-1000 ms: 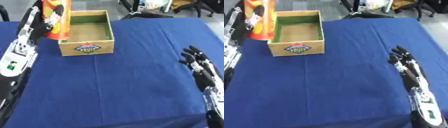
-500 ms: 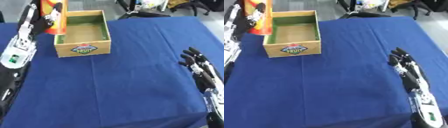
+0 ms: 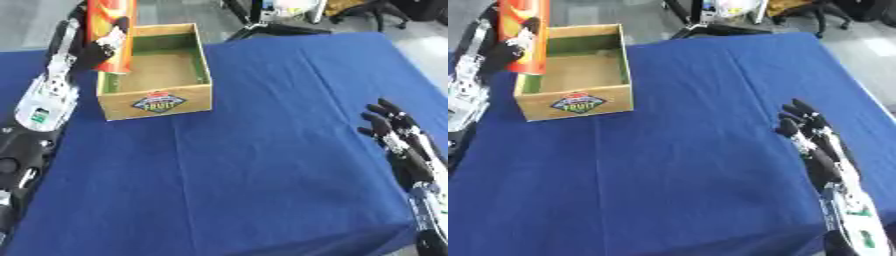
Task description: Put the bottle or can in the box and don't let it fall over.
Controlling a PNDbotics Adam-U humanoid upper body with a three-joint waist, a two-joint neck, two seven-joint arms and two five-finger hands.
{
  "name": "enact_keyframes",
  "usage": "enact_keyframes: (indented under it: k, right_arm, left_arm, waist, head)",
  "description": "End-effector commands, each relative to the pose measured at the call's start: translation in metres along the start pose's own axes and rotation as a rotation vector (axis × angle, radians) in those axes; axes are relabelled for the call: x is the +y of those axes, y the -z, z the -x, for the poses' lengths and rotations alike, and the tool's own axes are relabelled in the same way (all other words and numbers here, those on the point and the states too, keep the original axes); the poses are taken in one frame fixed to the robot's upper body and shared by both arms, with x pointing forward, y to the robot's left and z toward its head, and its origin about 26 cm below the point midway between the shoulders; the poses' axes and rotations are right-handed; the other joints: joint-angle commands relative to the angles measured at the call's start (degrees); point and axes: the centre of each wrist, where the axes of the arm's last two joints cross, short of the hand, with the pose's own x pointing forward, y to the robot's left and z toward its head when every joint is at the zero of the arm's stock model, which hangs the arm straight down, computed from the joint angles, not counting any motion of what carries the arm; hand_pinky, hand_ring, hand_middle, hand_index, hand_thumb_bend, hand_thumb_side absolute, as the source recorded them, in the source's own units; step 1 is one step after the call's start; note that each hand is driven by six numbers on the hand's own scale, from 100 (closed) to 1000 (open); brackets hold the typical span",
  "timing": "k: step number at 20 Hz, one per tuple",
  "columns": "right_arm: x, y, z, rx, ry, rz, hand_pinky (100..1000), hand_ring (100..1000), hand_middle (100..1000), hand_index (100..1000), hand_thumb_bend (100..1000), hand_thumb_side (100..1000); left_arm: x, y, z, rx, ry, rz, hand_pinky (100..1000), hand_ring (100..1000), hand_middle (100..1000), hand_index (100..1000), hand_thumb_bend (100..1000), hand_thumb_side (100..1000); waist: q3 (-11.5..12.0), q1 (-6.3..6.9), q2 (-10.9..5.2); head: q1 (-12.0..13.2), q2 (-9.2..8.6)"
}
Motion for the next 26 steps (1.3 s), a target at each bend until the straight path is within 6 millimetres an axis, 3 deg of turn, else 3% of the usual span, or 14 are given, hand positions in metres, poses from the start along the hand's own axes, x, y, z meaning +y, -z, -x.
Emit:
enact_keyframes:
  k: [1, 4, 8, 11, 16, 23, 26]
  right_arm:
    - [-0.003, 0.005, -0.007, -0.02, -0.014, -0.016, 796, 888, 844, 924, 558, 425]
    - [-0.003, 0.005, -0.007, -0.021, -0.015, -0.018, 796, 889, 844, 924, 559, 424]
    - [-0.003, 0.006, -0.007, -0.021, -0.014, -0.019, 796, 889, 844, 924, 558, 424]
    - [-0.003, 0.006, -0.007, -0.022, -0.014, -0.019, 796, 889, 844, 924, 558, 423]
    - [-0.003, 0.005, -0.007, -0.021, -0.015, -0.016, 796, 889, 844, 924, 558, 423]
    - [-0.004, 0.005, -0.006, -0.019, -0.015, -0.014, 796, 889, 844, 923, 558, 422]
    - [-0.004, 0.004, -0.006, -0.018, -0.016, -0.012, 796, 889, 844, 922, 558, 423]
  left_arm:
    - [0.011, 0.009, -0.007, 0.009, 0.051, -0.036, 498, 607, 403, 755, 147, 563]
    - [0.012, 0.009, -0.002, 0.049, 0.091, -0.047, 520, 623, 420, 763, 163, 577]
    - [0.012, 0.009, 0.001, 0.067, 0.12, -0.041, 605, 722, 527, 802, 212, 611]
    - [0.012, 0.008, 0.003, 0.071, 0.131, -0.028, 670, 831, 725, 850, 269, 640]
    - [0.012, 0.005, 0.005, 0.068, 0.148, 0.007, 728, 922, 880, 917, 390, 693]
    - [0.017, 0.003, 0.006, 0.073, 0.185, 0.084, 786, 984, 970, 967, 425, 748]
    - [0.022, 0.002, 0.004, 0.067, 0.193, 0.098, 786, 981, 968, 966, 422, 749]
  waist:
    - [-0.38, 0.06, -0.6]
    - [-0.83, 0.14, -0.52]
    - [-1.09, 0.19, -0.45]
    - [-1.09, 0.19, -0.43]
    - [-0.97, 0.19, -0.43]
    - [-0.51, -0.02, -0.49]
    - [-0.15, -0.15, -0.55]
  head:
    - [0.31, -0.95]
    - [0.39, -1.14]
    - [0.4, -1.26]
    - [0.35, -1.26]
    - [0.18, -1.28]
    - [-0.11, -1.12]
    - [-0.26, -1.02]
